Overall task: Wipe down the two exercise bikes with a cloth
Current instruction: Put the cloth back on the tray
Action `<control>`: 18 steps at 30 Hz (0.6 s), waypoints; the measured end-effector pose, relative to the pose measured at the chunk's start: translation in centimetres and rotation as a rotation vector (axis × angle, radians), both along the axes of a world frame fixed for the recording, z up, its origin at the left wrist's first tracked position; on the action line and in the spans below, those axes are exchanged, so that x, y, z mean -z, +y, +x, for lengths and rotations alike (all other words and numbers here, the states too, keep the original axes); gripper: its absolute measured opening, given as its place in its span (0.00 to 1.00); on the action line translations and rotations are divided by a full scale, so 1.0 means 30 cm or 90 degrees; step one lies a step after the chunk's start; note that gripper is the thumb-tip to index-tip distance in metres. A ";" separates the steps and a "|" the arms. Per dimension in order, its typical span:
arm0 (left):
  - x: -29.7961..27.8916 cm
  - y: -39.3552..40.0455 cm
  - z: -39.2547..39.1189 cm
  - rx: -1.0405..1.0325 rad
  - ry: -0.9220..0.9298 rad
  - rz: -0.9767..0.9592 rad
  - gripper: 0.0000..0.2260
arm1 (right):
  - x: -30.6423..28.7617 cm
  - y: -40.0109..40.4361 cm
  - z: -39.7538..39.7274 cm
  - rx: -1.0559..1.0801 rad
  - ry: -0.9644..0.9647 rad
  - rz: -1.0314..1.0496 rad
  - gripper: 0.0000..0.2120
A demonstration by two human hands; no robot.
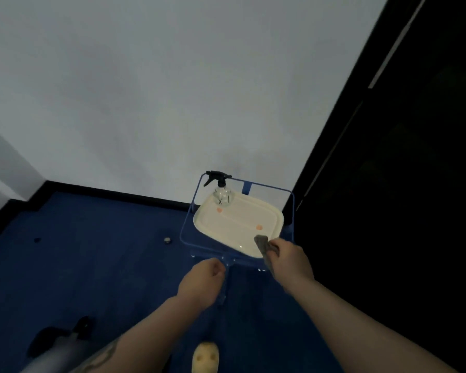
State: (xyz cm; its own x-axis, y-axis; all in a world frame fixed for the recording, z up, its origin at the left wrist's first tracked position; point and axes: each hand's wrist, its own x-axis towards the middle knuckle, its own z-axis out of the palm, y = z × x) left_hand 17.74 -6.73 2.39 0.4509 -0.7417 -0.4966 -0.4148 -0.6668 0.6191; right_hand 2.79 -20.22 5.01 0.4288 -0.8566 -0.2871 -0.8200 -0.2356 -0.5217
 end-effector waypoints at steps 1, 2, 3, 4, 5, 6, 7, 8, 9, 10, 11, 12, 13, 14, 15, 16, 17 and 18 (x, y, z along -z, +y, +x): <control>0.000 -0.043 0.044 -0.002 -0.008 0.002 0.10 | 0.007 -0.057 0.063 -0.008 0.004 -0.011 0.09; 0.001 -0.082 0.086 -0.001 -0.015 0.005 0.10 | 0.017 -0.109 0.121 -0.018 0.013 -0.018 0.10; 0.004 -0.118 0.124 0.002 -0.020 0.007 0.10 | 0.033 -0.156 0.172 -0.030 0.020 -0.022 0.10; 0.011 -0.152 0.157 0.008 -0.024 0.007 0.10 | 0.052 -0.196 0.215 -0.039 0.026 -0.019 0.11; 0.019 -0.180 0.185 0.015 -0.026 0.007 0.10 | 0.070 -0.231 0.248 -0.048 0.029 -0.013 0.11; 0.029 -0.206 0.208 0.020 -0.028 0.006 0.11 | 0.089 -0.261 0.274 -0.056 0.037 0.001 0.12; 0.034 -0.225 0.225 0.022 -0.029 0.003 0.11 | 0.106 -0.281 0.291 -0.064 0.047 0.019 0.13; 0.036 -0.239 0.236 0.024 -0.031 0.002 0.11 | 0.118 -0.291 0.300 -0.075 0.067 0.039 0.13; 0.038 -0.248 0.243 0.023 -0.030 0.003 0.12 | 0.131 -0.292 0.302 -0.085 0.088 0.054 0.13; 0.040 -0.253 0.244 0.024 -0.030 0.003 0.12 | 0.141 -0.287 0.297 -0.091 0.111 0.060 0.13; 0.041 -0.255 0.242 0.026 -0.029 0.008 0.12 | 0.147 -0.277 0.287 -0.097 0.128 0.059 0.12; 0.042 -0.256 0.238 0.029 -0.029 0.012 0.12 | 0.146 -0.262 0.273 -0.102 0.137 0.058 0.13; 0.039 -0.251 0.229 0.032 -0.029 0.022 0.12 | 0.145 -0.242 0.254 -0.103 0.135 0.056 0.13; 0.036 -0.244 0.216 0.039 -0.031 0.028 0.12 | 0.136 -0.222 0.230 -0.103 0.133 0.058 0.14; 0.029 -0.238 0.203 0.042 -0.034 0.032 0.13 | 0.122 -0.202 0.205 -0.107 0.128 0.053 0.14; 0.028 -0.230 0.190 0.042 -0.039 0.038 0.14 | 0.102 -0.182 0.178 -0.107 0.133 0.053 0.14; 0.017 -0.219 0.177 0.045 -0.049 0.043 0.14 | 0.078 -0.167 0.152 -0.112 0.129 0.043 0.14; 0.000 -0.208 0.162 0.055 -0.064 0.056 0.13 | 0.044 -0.151 0.123 -0.114 0.126 0.032 0.15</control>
State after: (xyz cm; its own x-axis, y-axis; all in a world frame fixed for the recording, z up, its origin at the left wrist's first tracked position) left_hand 22.62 -12.97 2.39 0.4386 -0.7351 -0.5170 -0.5300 -0.6762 0.5117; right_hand 6.47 -24.76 3.69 0.5039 -0.7546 -0.4203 -0.8545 -0.3643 -0.3704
